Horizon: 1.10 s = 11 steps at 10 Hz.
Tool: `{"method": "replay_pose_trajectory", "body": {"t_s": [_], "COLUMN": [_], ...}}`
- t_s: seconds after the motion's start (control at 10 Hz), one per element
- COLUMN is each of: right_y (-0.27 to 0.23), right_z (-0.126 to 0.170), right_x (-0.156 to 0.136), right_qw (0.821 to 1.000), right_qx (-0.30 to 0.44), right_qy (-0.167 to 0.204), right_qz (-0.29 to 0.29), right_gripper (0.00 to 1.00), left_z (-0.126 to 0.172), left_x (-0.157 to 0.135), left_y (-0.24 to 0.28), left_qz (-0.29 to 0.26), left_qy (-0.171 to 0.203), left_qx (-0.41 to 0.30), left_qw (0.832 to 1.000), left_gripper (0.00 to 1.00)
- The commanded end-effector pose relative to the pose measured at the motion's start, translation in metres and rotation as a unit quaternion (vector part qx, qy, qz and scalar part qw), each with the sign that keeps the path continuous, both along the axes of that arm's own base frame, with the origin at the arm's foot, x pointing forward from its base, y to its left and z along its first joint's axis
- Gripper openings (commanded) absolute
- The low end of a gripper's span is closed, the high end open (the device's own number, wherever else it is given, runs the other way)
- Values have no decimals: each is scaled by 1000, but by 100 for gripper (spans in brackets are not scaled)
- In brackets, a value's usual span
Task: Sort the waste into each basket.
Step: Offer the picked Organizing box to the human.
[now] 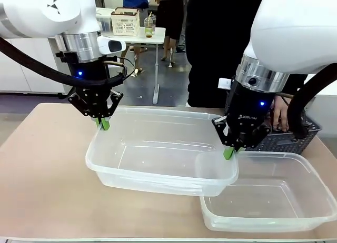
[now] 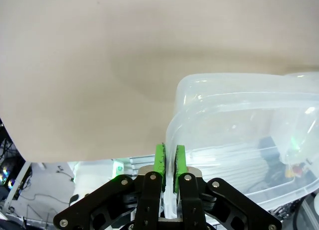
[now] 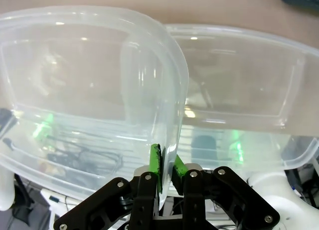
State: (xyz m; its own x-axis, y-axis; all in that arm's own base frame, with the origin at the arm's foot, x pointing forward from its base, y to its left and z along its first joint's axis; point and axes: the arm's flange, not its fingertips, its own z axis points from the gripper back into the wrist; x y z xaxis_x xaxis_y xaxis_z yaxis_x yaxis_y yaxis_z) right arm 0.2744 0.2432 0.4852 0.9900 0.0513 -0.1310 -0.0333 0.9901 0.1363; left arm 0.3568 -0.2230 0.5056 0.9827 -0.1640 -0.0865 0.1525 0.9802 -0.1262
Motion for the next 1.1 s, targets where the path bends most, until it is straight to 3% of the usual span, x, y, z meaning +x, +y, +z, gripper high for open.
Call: {"method": "replay_pose_trajectory", "body": {"t_s": [0.0,1.0], "right_y": [-1,-1], "right_z": [5,5], "right_x": [2,2], "right_qw": [1000,1000], "right_qx": [-1,-1], "right_qy": [-2,-2], "right_qz": [16,16], "right_gripper": [8,8], "left_z": [4,4], "left_x": [0,0], "left_y": [-2,-2], "left_qz": [0,0], "left_qy": [0,0], "left_qx": [-2,-2], "left_qw": [1000,1000], "left_gripper": [10,10]}}
